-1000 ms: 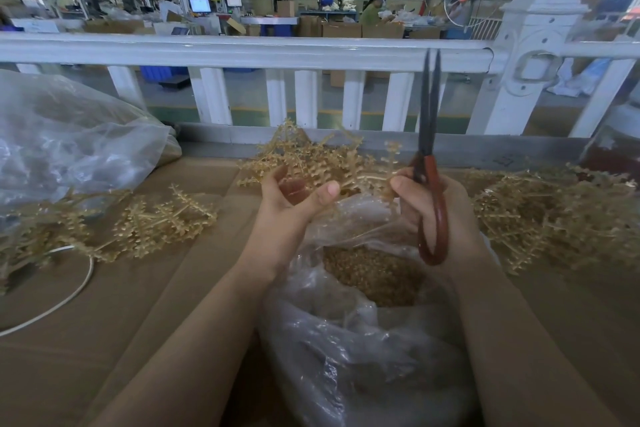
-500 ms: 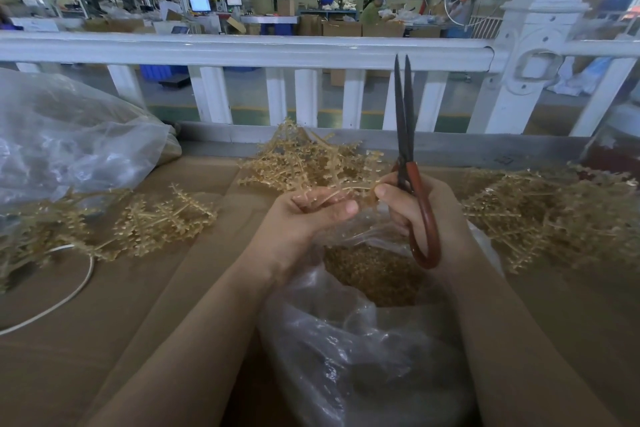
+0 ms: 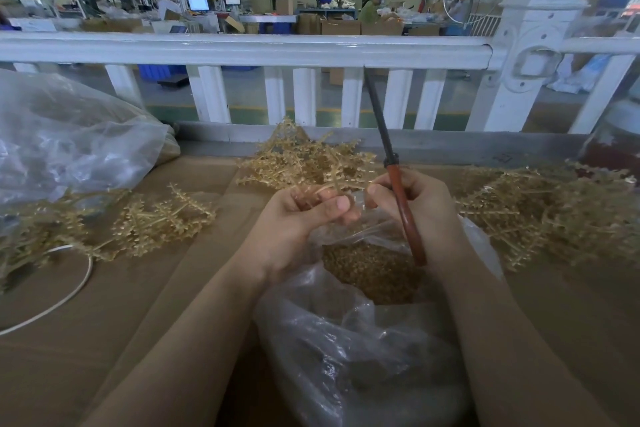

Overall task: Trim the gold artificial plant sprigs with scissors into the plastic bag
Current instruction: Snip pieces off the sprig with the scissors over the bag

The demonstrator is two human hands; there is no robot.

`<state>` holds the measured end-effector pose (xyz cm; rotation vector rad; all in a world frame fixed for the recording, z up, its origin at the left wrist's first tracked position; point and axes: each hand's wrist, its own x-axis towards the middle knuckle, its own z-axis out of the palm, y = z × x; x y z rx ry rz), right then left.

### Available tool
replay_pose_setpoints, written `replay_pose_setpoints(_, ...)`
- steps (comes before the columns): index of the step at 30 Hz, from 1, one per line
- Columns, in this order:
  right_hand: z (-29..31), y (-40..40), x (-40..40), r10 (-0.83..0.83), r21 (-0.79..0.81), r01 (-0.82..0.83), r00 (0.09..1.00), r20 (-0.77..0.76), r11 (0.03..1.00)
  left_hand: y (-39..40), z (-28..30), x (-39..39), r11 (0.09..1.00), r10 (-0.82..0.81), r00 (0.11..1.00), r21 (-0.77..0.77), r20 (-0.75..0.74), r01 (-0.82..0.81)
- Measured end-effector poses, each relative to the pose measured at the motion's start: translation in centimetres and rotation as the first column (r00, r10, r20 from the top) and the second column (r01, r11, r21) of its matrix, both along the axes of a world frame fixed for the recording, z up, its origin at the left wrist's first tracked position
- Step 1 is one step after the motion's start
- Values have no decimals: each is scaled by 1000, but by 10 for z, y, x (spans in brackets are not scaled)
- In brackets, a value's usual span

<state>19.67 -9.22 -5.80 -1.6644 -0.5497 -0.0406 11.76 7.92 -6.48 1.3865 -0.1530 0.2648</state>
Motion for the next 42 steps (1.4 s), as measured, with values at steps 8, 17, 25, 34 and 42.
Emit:
replay_pose_setpoints(8,-1,-2,1,-11,-102,21,996,94,995,4,3,1,953,267,963,-145,-19,-267)
replay_pose_setpoints(17,-5,-1,-4,73,-499,66,965,253,864,7,7,1,934,295,955,-216,19,-284)
replay_pose_setpoints(25,-4,-5,-4,76,-614,165,935,346,772,6,4,4,923,309,950,-257,45,-288)
replay_pose_setpoints(34,-18,0,6,-2,-533,282,885,465,798,7,8,2,934,322,944,-191,73,-304)
replay_pose_setpoints(42,-20,1,10,4,-541,248,907,422,804,11,9,-1,943,317,944,-140,92,-303)
